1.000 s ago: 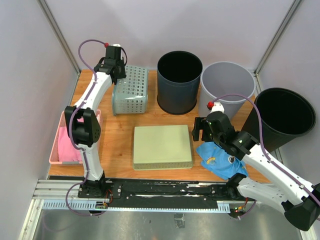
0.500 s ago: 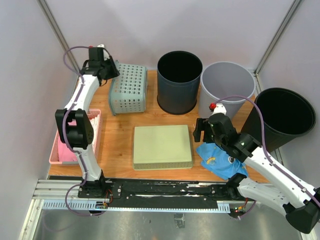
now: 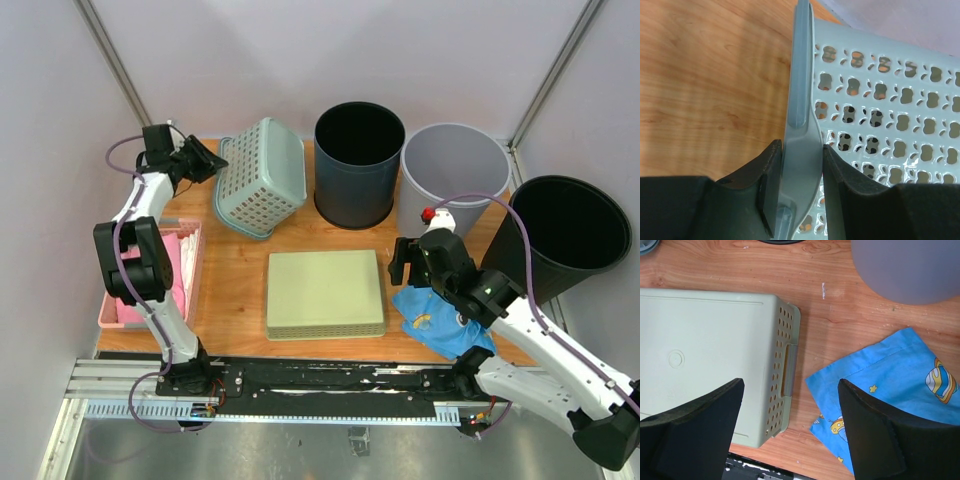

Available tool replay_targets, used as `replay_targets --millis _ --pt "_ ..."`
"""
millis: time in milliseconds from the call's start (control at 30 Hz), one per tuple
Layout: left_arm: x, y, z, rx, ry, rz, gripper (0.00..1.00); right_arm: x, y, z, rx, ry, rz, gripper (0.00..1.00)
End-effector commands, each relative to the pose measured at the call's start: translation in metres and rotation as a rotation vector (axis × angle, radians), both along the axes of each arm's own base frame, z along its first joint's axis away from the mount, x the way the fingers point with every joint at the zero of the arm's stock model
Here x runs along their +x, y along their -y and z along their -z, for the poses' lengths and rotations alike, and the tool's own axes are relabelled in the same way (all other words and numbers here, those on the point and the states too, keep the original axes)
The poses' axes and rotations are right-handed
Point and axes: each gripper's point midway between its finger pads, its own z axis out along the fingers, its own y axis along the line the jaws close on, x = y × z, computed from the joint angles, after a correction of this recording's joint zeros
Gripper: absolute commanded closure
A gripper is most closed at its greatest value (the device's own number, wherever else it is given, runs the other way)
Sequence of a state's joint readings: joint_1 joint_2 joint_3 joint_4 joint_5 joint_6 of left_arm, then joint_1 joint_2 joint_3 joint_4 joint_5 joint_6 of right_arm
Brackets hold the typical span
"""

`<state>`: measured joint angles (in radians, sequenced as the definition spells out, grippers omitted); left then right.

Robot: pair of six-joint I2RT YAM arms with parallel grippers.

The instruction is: Turn the large container upside down

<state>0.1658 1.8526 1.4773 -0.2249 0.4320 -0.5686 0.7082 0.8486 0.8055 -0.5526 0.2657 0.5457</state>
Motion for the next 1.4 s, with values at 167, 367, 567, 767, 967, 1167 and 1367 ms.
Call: replay_targets --millis 167,367,567,767,967,1167,1367 --pt "0.007 -0.016 0.038 -0.037 -0.056 -0.042 0.46 -0.006 0.009 0.006 -0.032 0.001 0.013 0.22" --pt "0.014 -0.036 0.024 0.075 -0.064 -0.095 0.04 -0.008 0.014 0.003 -0.030 0.015 0.032 0.22" --pt "0.006 -0.054 -0.054 0.229 0.069 -0.160 0.01 -0.008 0.016 0.005 -0.031 0.014 0.043 0.22" --pt "-0.025 0.011 -0.135 0.541 0.221 -0.113 0.01 -0.005 0.021 0.007 -0.037 0.023 0.074 0.22" --pt "-0.057 0.121 -0.131 0.703 0.261 0.079 0.01 -0.002 0.022 0.003 -0.045 0.041 0.078 0.22" --pt "-0.056 0.175 -0.088 0.758 0.214 0.190 0.01 -0.004 0.021 0.005 -0.044 0.034 0.070 0.22" --pt "-0.045 0.187 -0.039 0.798 0.126 0.213 0.01 -0.007 0.022 0.006 -0.036 0.029 0.074 0.22"
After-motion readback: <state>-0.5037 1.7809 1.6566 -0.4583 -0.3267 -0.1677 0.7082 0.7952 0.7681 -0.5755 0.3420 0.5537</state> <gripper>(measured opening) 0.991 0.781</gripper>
